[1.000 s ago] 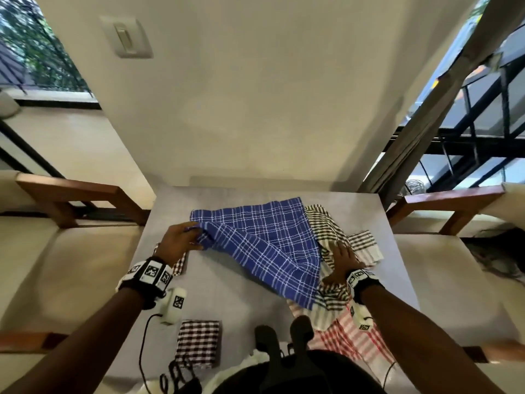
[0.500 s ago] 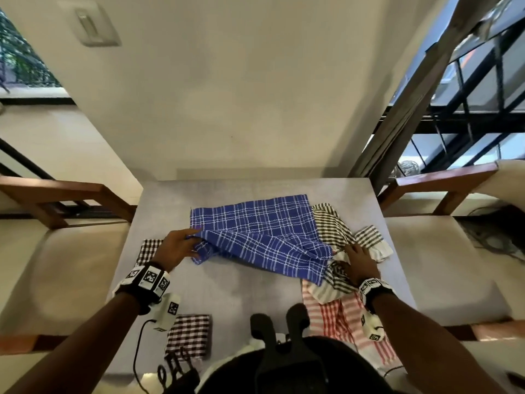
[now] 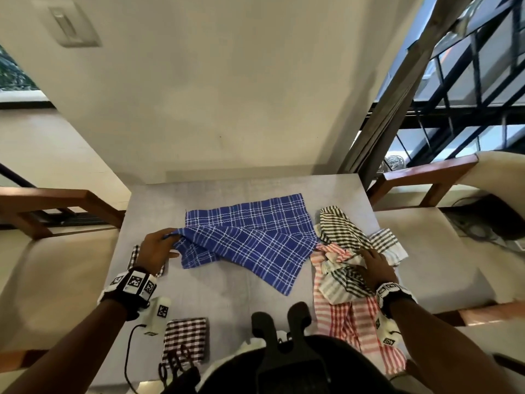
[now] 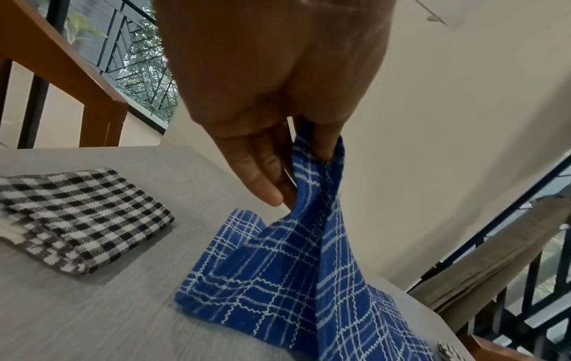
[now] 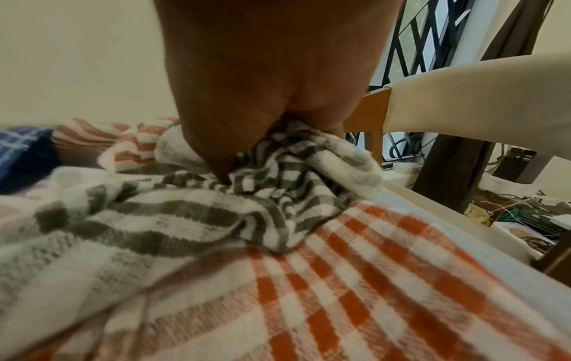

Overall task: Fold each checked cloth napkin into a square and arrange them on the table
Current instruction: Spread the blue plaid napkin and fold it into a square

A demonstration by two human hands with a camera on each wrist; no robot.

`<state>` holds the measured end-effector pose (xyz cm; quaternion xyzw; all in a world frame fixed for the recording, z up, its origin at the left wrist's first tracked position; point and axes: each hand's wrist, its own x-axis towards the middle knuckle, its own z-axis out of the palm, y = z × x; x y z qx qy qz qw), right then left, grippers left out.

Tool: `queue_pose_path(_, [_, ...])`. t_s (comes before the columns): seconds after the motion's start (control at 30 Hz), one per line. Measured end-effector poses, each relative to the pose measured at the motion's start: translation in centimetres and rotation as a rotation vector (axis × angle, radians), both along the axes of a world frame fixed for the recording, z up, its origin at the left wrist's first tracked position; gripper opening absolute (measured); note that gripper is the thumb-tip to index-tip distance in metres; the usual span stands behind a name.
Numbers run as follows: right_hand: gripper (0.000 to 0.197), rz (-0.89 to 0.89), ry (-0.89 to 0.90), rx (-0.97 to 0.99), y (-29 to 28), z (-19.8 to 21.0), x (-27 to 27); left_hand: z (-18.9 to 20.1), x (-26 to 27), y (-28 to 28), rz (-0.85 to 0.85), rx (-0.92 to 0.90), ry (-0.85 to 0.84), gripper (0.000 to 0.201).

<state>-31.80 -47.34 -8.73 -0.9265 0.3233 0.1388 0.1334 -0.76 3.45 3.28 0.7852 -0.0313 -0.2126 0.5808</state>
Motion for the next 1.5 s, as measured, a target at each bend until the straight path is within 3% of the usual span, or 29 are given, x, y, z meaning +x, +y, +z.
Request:
queue_pose_path(0.1, [0.069, -0.095, 0.051, -0.093, 1.8, 1.1, 1.1, 0.1, -0.6, -0.3, -0.064, 0.074, -0.022, 0.018])
queue_pose_path(0.17, [0.073, -0.106, -0.048, -0.179, 3.9, 2.4, 2.4, 0.2, -1.0, -0.4, -0.117, 0.125, -0.048, 0.019])
queue_pose_path(0.27, [0.065, 0.110, -0.291, -0.202, 8.8, 4.2, 4.3, 0.2, -1.2, -0.3, -0.140, 0.161, -0.085, 0.018])
queue_pose_path(0.33, [0.059, 0.323, -0.365, -0.068, 12.5, 4.2, 5.4, 0.3, -1.2, -0.2, -0.135, 0.171, -0.111, 0.018])
queue_pose_path(0.43, [0.085, 0.522, -0.220, 0.070, 18.2, 2.9, 6.9, 0.9, -1.5, -0.1, -0.134, 0.173, -0.148, 0.018])
queue_pose_path(0.5, [0.102, 0.492, -0.039, 0.089, 21.1, 1.3, 7.9, 1.2, -1.5, 0.2, -0.131, 0.170, -0.170, 0.020])
queue_pose_path(0.57, [0.091, 0.396, 0.099, 0.066, 22.9, 0.1, 8.8, 1.6, -1.3, 0.7, -0.125, 0.152, -0.212, 0.023])
queue_pose_path(0.7, [0.040, 0.377, 0.020, -0.049, 22.8, 0.6, 9.8, 3.0, -0.9, 1.0, -0.086, 0.176, -0.335, 0.025])
queue_pose_path(0.8, [0.023, 0.379, -0.101, -0.006, 20.7, 3.0, 11.1, 4.2, 0.1, 0.9, -0.072, 0.254, -0.412, 0.022])
queue_pose_path(0.97, [0.013, 0.079, -0.511, 0.208, 15.6, 13.2, 15.1, 7.9, 2.8, 0.6, -0.016, 0.385, -0.508, 0.017])
queue_pose_path(1.03, [0.018, 0.168, -0.555, 0.111, 13.3, 17.4, 18.4, 10.0, 4.6, 0.1, -0.027, 0.435, -0.552, 0.021])
queue_pose_path(1.13, [0.028, 0.321, -0.452, -0.097, 9.5, 21.8, 23.7, 12.9, 8.3, -0.8, -0.044, 0.440, -0.577, 0.025])
queue_pose_path(1.27, [0.035, 0.299, -0.503, -0.266, 6.8, 28.8, 28.4, 17.5, 13.8, -2.1, 0.014, 0.239, -0.420, 0.030])
queue_pose_path(1.4, [0.039, 0.275, -0.637, -0.300, 6.6, 33.3, 28.4, 21.5, 16.0, -2.4, 0.082, 0.205, -0.582, 0.029])
queue_pose_path(1.5, [0.035, 0.282, -0.734, -0.334, 6.9, 33.4, 26.5, 22.9, 14.6, -1.8, 0.049, 0.160, -0.720, 0.024])
